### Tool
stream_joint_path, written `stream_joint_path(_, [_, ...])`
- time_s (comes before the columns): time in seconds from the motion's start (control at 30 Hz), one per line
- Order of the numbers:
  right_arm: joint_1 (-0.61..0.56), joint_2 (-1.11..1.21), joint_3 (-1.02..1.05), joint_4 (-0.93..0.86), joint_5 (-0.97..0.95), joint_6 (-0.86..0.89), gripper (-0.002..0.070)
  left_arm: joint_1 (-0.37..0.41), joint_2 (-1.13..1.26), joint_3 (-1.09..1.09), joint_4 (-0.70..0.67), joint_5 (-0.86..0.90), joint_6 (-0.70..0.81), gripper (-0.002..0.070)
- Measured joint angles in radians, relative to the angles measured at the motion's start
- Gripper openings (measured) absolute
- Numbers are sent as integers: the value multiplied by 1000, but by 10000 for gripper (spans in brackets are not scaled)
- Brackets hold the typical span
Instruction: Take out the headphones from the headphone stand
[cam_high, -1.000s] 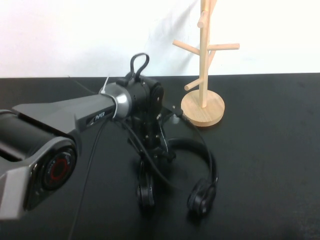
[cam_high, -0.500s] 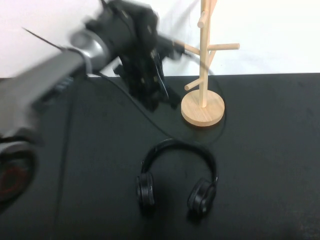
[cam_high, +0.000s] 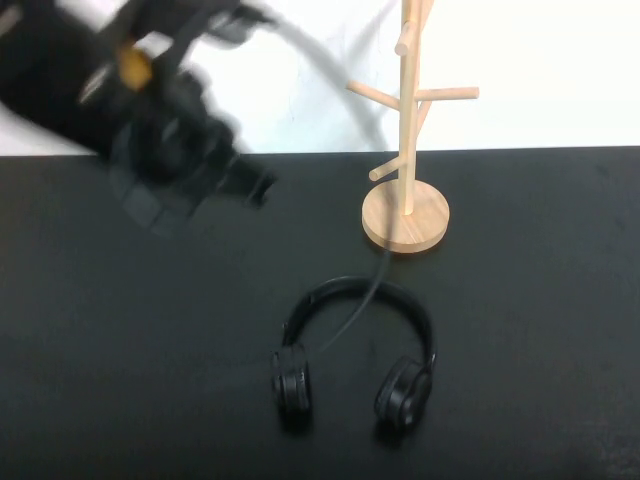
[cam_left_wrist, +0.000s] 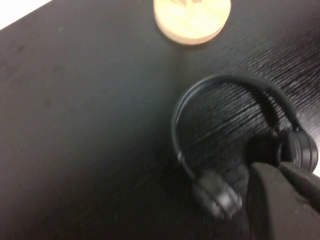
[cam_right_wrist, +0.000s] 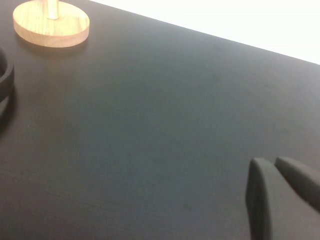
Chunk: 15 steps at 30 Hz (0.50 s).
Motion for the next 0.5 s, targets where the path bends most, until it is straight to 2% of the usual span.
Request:
stream_joint_path(0.2, [0, 0, 0, 0, 0, 0, -8, 0, -297, 353, 104, -125, -77, -1])
stream_joint_path(0.5, [0, 0, 0, 0, 0, 0, -8, 0, -578, 588, 146, -131, -109, -1])
